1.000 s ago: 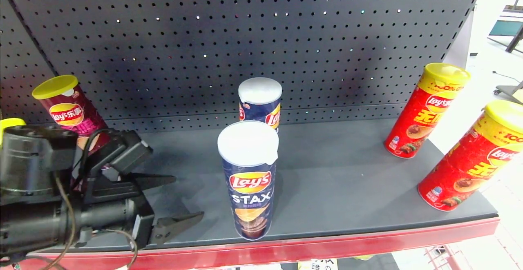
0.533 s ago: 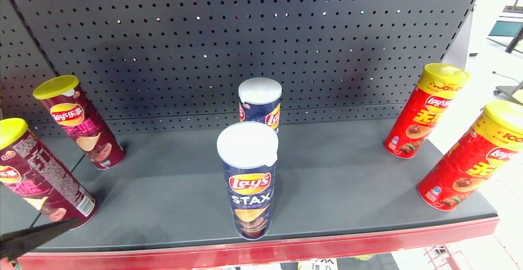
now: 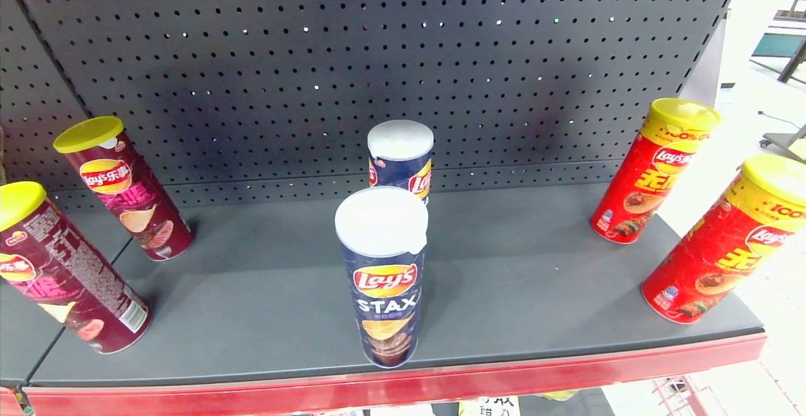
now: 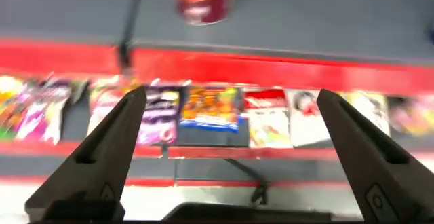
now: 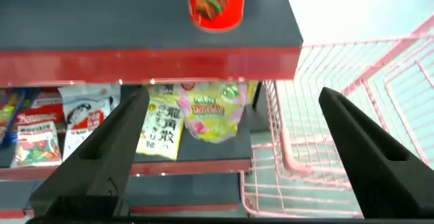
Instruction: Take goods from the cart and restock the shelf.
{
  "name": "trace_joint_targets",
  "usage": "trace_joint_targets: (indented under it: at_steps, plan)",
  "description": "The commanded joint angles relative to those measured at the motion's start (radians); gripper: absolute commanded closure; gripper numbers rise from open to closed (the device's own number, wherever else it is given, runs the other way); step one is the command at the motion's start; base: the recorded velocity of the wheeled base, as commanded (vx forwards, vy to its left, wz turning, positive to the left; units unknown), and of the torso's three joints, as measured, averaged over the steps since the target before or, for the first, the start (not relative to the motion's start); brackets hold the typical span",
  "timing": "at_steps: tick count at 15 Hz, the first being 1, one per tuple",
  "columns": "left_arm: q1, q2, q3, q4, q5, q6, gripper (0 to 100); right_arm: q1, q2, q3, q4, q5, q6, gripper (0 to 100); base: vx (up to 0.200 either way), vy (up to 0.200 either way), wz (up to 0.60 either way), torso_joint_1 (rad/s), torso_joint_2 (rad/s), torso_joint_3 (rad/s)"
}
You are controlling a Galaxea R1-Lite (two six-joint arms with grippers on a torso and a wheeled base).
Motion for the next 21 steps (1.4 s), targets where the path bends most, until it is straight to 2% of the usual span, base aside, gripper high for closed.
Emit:
trace_joint_targets:
  at_steps: [1, 2, 3, 4, 5, 6, 7, 8, 10, 11, 13, 15, 16, 17, 19, 20, 21]
  plan:
    - [0.197, 0.033, 0.059, 0.003, -0.002, -0.003, 0, -0.022, -0.015, 0.023, -0.002, -0.002, -0.001, 0, 0.000, 0.000, 0.00, 0.000, 0.00, 0.000]
    - [0.236, 0.004, 0.094, -0.004, -0.014, 0.002, 0, -0.035, -0.017, 0.032, -0.002, -0.002, -0.001, 0, 0.000, 0.000, 0.00, 0.000, 0.00, 0.000]
    - [0.231, -0.037, 0.109, -0.018, -0.032, 0.005, 0, -0.044, -0.023, 0.035, -0.002, -0.002, -0.001, 0, 0.000, 0.000, 0.00, 0.000, 0.00, 0.000]
    - [0.222, -0.068, 0.190, -0.215, -0.118, 0.006, 0, -0.050, -0.035, 0.042, -0.004, 0.015, -0.002, 0, 0.000, 0.000, 0.00, 0.000, 0.00, 0.000]
    - [0.220, -0.065, 0.347, -0.517, -0.131, 0.011, 0, -0.042, -0.037, 0.042, -0.004, 0.024, -0.002, 0, 0.000, 0.000, 0.00, 0.000, 0.00, 0.000]
    - [0.220, -0.065, 0.387, -0.641, -0.175, 0.019, 0, -0.041, -0.038, 0.042, -0.004, 0.024, -0.005, 0, 0.000, 0.000, 0.00, 0.000, 0.00, 0.000]
    - [0.222, -0.066, 0.381, -0.590, -0.198, 0.037, 0, -0.041, -0.038, 0.044, -0.004, 0.015, -0.016, 0, 0.000, 0.000, 0.00, 0.000, 0.00, 0.000]
    - [0.220, -0.065, 0.371, -0.561, -0.181, 0.092, 0, -0.042, -0.040, 0.061, -0.022, -0.010, -0.011, 0, 0.000, 0.000, 0.00, 0.000, 0.00, 0.000]
    - [0.220, -0.065, 0.371, -0.561, -0.164, 0.098, 0, -0.041, -0.040, 0.124, -0.182, 0.022, -0.018, 0, 0.000, 0.000, 0.00, 0.000, 0.00, 0.000]
    - [0.220, -0.065, 0.371, -0.561, -0.164, 0.095, 0, -0.042, -0.040, 0.170, -0.314, 0.104, -0.034, 0, 0.000, 0.000, 0.00, 0.000, 0.00, 0.000]
    - [0.220, -0.065, 0.384, -0.586, -0.177, 0.078, 0, -0.048, -0.046, 0.170, -0.269, 0.091, -0.011, 0, 0.000, 0.000, 0.00, 0.000, 0.00, 0.000]
    - [0.220, -0.065, 0.384, -0.587, -0.169, 0.071, 0, -0.056, -0.049, 0.170, -0.216, 0.091, 0.071, 0, 0.000, 0.000, 0.00, 0.000, 0.00, 0.000]
    - [0.222, -0.065, 0.382, -0.584, -0.154, 0.078, 0, -0.064, -0.060, 0.167, -0.202, 0.105, 0.032, 0, 0.000, 0.000, 0.00, 0.000, 0.00, 0.000]
    - [0.220, -0.065, 0.384, -0.583, -0.135, 0.103, 0, -0.064, -0.065, 0.168, -0.208, 0.122, 0.015, 0, 0.000, 0.000, 0.00, 0.000, 0.00, 0.000]
    - [0.220, -0.065, 0.387, -0.581, -0.135, 0.106, 0, -0.077, -0.074, 0.170, -0.211, 0.127, 0.029, 0, 0.000, 0.000, 0.00, 0.000, 0.00, 0.000]
    - [0.220, -0.066, 0.387, -0.577, -0.160, 0.120, 0, -0.077, -0.081, 0.170, -0.211, 0.140, 0.030, 0, 0.000, 0.000, 0.00, 0.000, 0.00, 0.000]
    - [0.220, -0.065, 0.385, -0.554, -0.210, 0.163, 0, -0.077, -0.084, 0.170, -0.211, 0.174, 0.019, 0, 0.000, 0.000, 0.00, 0.000, 0.00, 0.000]
